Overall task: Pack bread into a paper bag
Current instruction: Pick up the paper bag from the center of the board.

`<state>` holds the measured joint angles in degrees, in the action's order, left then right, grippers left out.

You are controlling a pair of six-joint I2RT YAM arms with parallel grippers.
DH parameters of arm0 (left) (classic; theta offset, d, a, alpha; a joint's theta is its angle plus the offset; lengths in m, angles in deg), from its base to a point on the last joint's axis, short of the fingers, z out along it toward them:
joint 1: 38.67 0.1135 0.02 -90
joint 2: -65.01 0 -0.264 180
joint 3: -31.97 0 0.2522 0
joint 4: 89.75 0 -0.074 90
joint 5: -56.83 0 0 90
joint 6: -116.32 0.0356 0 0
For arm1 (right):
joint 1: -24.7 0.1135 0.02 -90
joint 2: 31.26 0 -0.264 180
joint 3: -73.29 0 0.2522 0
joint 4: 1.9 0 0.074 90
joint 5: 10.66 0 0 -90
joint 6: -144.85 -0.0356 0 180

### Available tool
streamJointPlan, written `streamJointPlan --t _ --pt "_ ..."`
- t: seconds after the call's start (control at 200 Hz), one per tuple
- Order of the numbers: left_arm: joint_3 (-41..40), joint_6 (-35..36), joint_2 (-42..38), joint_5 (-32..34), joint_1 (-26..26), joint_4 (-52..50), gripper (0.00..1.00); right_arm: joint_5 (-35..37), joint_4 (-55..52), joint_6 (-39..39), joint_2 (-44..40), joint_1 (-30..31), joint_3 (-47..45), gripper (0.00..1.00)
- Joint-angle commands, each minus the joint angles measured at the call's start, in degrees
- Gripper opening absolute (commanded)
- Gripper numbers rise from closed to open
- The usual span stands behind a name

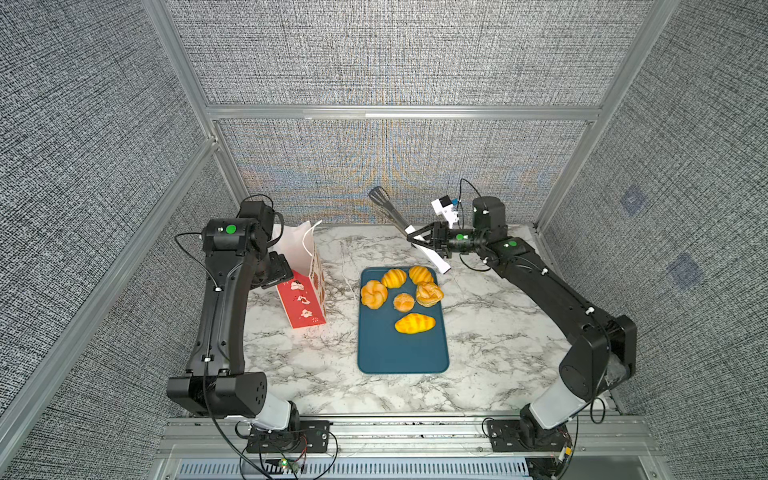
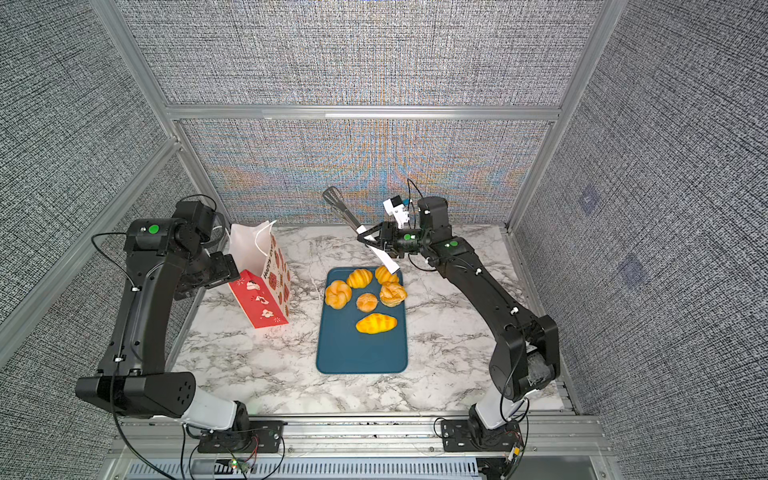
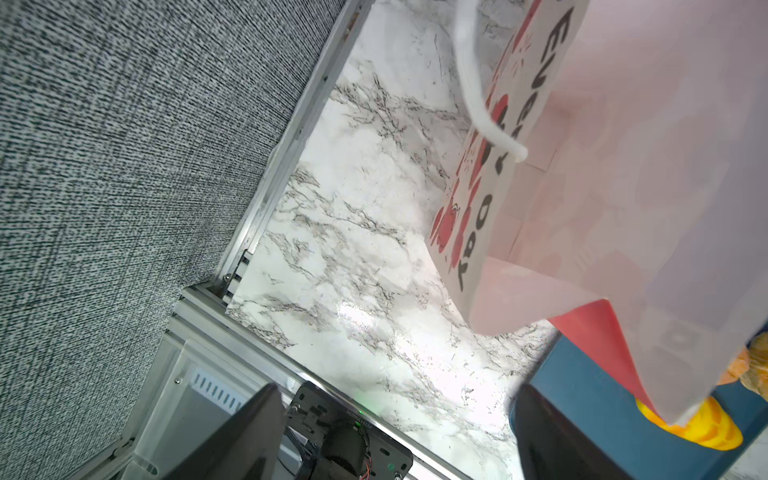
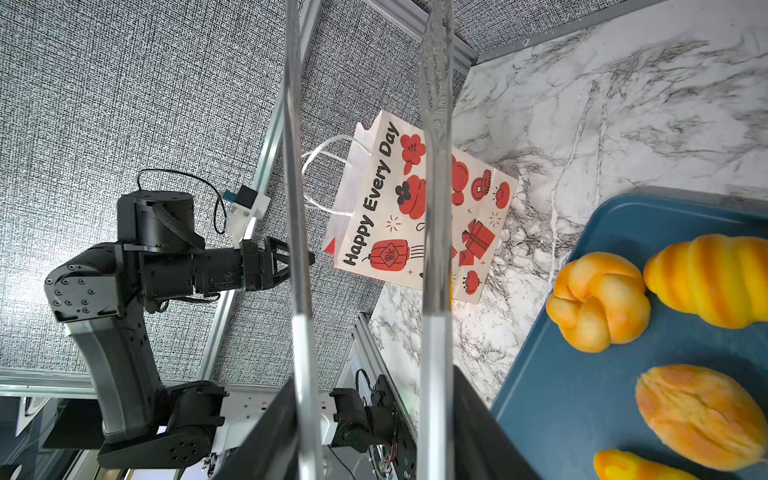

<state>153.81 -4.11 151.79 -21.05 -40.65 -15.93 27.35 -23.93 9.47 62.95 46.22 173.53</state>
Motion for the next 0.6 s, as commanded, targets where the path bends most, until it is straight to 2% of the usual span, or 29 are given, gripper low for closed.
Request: streamJointPlan --t 0.0,0.25,0.596 --pt "-0.29 -0.64 0.01 -1.2 0.66 1.95 0.88 -0.96 2.82 -0.21 -0.43 -0.37 -0.15 0.51" --pt "2.79 -0.34 2.53 -1.53 1.18 3.18 0.87 -1.4 2.63 0.03 -1.05 -1.35 -1.09 0.51" --pt "2.82 -0.24 5.37 -1.32 1.89 5.93 0.82 -1.63 2.34 0.18 -1.31 -1.96 -1.21 0.51"
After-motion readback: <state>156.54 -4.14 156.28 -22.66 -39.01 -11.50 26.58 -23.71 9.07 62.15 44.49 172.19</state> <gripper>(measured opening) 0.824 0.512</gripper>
